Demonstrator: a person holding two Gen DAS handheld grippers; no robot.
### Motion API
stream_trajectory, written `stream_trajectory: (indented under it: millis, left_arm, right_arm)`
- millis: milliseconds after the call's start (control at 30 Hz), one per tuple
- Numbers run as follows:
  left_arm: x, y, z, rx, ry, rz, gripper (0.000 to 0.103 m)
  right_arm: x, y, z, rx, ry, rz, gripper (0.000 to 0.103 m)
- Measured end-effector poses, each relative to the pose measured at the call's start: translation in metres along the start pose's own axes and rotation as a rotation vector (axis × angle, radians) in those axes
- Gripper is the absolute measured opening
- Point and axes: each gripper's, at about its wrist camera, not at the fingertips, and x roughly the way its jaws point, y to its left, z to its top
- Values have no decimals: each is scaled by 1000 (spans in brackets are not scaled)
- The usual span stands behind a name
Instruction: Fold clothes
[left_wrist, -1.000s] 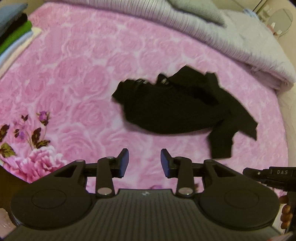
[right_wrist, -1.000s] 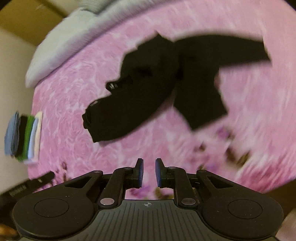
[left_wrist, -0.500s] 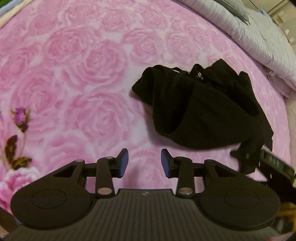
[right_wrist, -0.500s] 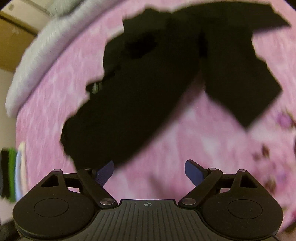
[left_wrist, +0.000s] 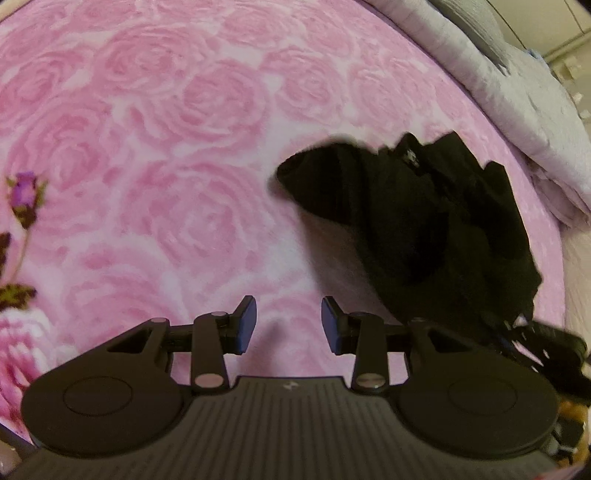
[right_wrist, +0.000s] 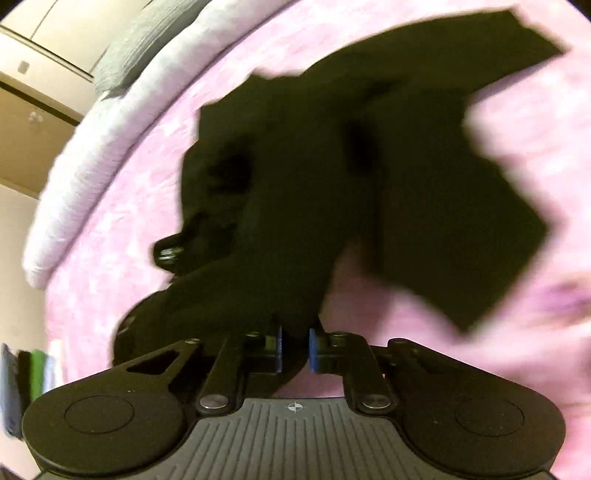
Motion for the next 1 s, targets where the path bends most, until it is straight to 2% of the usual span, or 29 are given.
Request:
stream_trajectory:
  millis: [100, 200, 267, 300, 367, 400, 433, 533, 633, 700, 767, 800, 833, 867, 900, 933, 1000]
  left_arm:
    - [-1, -13, -10, 39, 21, -31, 33]
    - [5, -32, -20, 80, 61, -68, 33]
    - [13, -49, -27, 114, 94, -87, 33]
    - [17, -58, -30, 129, 106, -94, 33]
    - [24, -75, -36, 159, 126, -107, 33]
    - [28, -83, -39, 171, 139, -115, 33]
    - [33, -91, -41, 182, 153, -124, 33]
    - [41, -111, -43, 226, 181, -137, 33]
    - [48, -132, -44, 284, 198, -149, 33]
    - [52, -144, -45, 319, 206, -150, 33]
    - [59, -152, -52, 347, 216, -148, 33]
    - [62, -155, -54, 356, 222, -145, 33]
    - [65, -158, -56, 365, 229, -141, 33]
    - [68, -161, -58, 374, 236, -138, 33]
    - [69, -164, -60, 383, 241, -137, 33]
    - [70, -167, -63, 392, 245, -138, 32]
    - [70, -173, -66, 408, 249, -144, 33]
  right_arm:
    - [-51, -48, 18, -20, -38, -90, 11]
    - [-88, -104, 62, 1, -130, -266, 12]
    - [-97, -141, 84, 43, -140, -354, 16]
    - [-102, -157, 92, 69, -141, -382, 21]
    - [-121, -178, 85, 152, -200, -347, 37]
    - [-130, -182, 75, 175, -229, -329, 60]
    - [-137, -186, 58, 209, -228, -296, 73]
    - [-128, -179, 9, 324, -165, -175, 74]
    - [-107, -167, -37, 282, -33, -154, 74]
    - [-95, -154, -55, 187, -29, -152, 74]
    - [-89, -143, -64, 78, -98, -165, 73]
    - [-85, -144, -63, 71, -105, -183, 73]
    - [-80, -146, -62, 65, -111, -200, 58]
    - [-76, -147, -61, 58, -118, -217, 33]
    - [-73, -150, -60, 57, -124, -230, 14]
    - [-80, -156, -59, 82, -131, -224, 9]
    - [-100, -165, -55, 87, -163, -235, 8]
